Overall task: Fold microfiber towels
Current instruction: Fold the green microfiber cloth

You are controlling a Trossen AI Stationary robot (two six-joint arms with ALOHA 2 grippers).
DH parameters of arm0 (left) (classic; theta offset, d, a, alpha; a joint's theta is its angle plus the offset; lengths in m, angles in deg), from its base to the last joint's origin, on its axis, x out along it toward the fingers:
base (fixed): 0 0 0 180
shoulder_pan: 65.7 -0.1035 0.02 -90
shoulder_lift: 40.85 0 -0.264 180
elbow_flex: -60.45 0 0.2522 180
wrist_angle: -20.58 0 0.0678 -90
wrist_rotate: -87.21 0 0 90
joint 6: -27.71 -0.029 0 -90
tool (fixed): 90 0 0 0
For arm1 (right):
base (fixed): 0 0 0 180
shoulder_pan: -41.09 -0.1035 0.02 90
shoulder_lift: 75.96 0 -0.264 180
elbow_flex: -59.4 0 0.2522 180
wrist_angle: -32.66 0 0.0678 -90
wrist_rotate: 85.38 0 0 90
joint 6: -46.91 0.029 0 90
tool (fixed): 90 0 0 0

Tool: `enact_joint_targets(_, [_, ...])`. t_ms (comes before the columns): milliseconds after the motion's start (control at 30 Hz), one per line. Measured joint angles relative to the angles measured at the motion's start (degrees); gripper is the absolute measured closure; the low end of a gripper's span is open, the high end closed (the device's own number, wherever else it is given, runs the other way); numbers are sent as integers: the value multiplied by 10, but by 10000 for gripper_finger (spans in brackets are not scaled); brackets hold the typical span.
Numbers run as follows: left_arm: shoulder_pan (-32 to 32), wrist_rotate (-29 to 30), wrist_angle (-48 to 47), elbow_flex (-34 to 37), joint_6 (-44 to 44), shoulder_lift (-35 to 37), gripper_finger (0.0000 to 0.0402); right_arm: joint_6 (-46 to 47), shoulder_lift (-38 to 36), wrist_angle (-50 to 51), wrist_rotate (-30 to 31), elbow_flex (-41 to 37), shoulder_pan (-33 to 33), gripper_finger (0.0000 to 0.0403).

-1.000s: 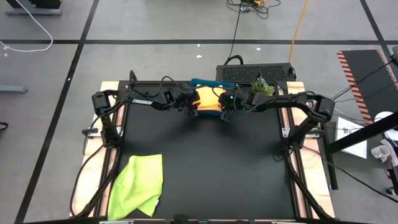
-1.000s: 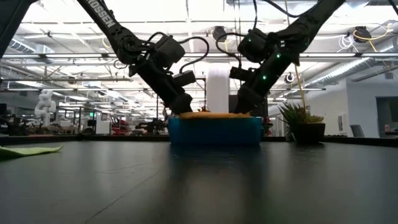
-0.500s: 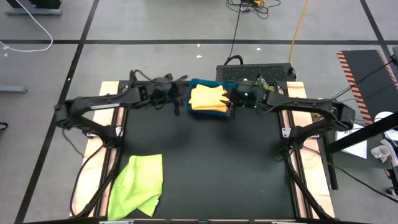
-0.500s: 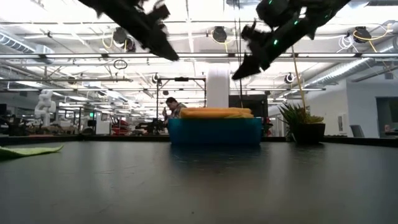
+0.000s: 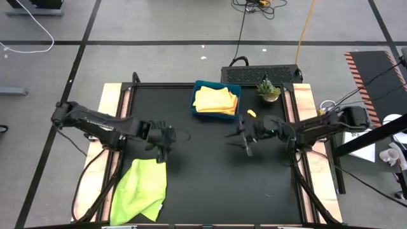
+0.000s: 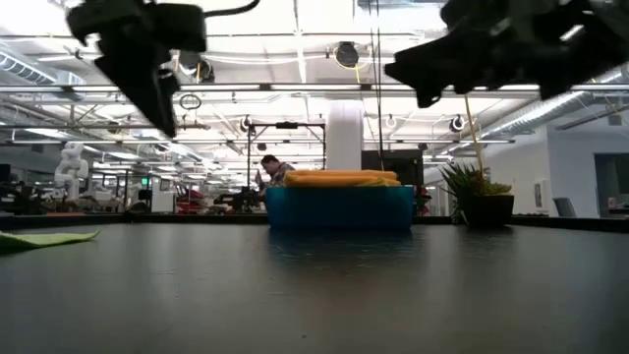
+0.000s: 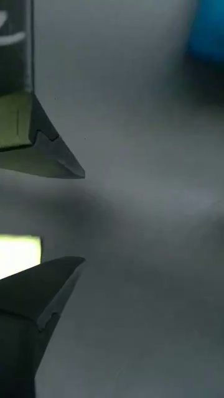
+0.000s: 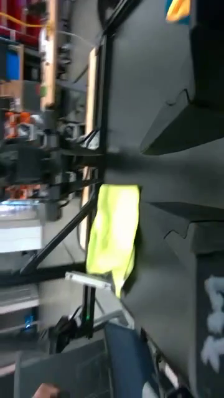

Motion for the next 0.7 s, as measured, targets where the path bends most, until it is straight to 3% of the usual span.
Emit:
enact_joint_targets(200, [56,-29,117,120,144,-3,183,-9,0,-52,114,-42,-93,277])
enact_joint_targets(333, [60,-54,136,182,181,-2,183,-16,0,-54,141,-43,-127,277])
enact_joint_targets(700, [42,-89,218,258,135,0,184,-42,11,-58,159,-43,-139,277])
